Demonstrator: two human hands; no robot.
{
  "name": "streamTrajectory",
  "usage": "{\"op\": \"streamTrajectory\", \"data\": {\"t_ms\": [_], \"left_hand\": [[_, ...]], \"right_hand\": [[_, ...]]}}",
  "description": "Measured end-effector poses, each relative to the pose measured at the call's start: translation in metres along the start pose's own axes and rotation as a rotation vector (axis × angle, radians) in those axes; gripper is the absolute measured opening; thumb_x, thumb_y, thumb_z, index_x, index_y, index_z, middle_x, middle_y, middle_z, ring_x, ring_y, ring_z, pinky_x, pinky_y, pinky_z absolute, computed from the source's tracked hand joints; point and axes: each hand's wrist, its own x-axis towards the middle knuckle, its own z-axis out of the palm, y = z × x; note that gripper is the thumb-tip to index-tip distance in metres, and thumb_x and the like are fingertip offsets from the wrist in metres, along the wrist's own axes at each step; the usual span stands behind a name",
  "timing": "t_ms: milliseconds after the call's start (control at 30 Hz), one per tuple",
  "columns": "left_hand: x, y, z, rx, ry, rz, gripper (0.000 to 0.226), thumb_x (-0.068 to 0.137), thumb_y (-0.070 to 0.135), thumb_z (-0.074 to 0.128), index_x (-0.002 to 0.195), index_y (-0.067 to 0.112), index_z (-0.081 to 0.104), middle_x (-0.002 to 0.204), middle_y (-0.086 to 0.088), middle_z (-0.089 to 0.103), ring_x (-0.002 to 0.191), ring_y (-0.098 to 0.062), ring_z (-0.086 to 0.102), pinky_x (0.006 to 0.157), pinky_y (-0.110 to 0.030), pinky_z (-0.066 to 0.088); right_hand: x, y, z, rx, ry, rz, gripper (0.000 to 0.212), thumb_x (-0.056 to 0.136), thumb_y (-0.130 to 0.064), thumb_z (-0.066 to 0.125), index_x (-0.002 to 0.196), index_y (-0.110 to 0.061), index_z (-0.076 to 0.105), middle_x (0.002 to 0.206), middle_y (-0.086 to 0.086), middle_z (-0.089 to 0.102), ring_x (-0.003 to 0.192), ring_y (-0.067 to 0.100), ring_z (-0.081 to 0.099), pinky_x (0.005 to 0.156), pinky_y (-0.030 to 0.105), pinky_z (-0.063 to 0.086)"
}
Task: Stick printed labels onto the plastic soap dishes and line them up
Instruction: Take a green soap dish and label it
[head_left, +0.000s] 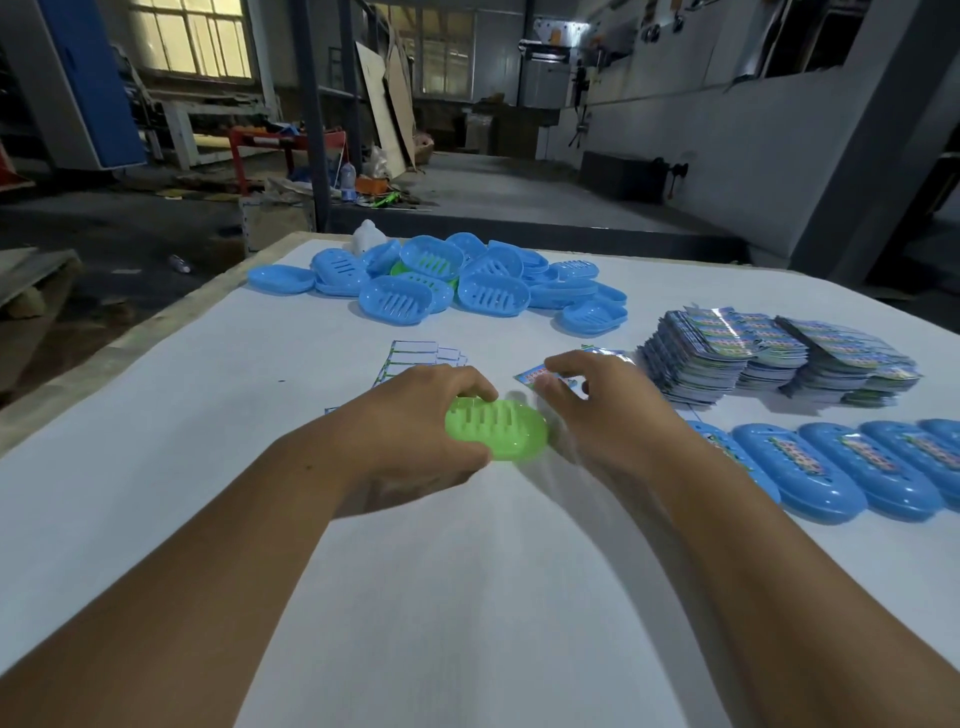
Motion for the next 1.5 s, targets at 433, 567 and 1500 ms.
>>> {"op": "streamTrajectory", "data": {"t_ms": [433, 567, 1500], "left_hand": [[0.004, -0.005, 0.0, 0.043, -0.044, 0.021, 0.053, 0.068, 0.062, 0.067, 0.118, 0.055, 0.049, 0.123, 0.022, 0.051, 0.111, -0.002, 0.05, 0.093, -0.031, 0.047], [0.004, -0.005, 0.0, 0.056, -0.047, 0.033, 0.052, 0.071, 0.066, 0.068, 0.118, 0.054, 0.049, 0.125, 0.021, 0.052, 0.113, -0.004, 0.049, 0.096, -0.033, 0.047], [0.011, 0.006, 0.007, -0.561, 0.332, -0.075, 0.018, 0.089, 0.042, 0.071, 0.09, 0.024, 0.075, 0.084, 0.012, 0.075, 0.078, 0.003, 0.066, 0.074, -0.021, 0.049]], "right_hand": [[0.007, 0.007, 0.004, -0.177, -0.069, 0.141, 0.048, 0.092, -0.04, 0.061, 0.136, -0.022, 0.058, 0.126, 0.002, 0.065, 0.122, 0.026, 0.054, 0.105, 0.035, 0.041], [0.01, 0.007, 0.002, -0.071, -0.087, 0.227, 0.054, 0.088, -0.039, 0.069, 0.137, -0.022, 0.057, 0.123, -0.002, 0.065, 0.123, 0.023, 0.056, 0.104, 0.031, 0.041], [0.01, -0.019, -0.017, 0.908, -0.102, 0.208, 0.012, 0.088, -0.005, 0.069, 0.083, -0.011, 0.079, 0.089, 0.01, 0.078, 0.074, 0.017, 0.07, 0.072, 0.03, 0.06]]}}
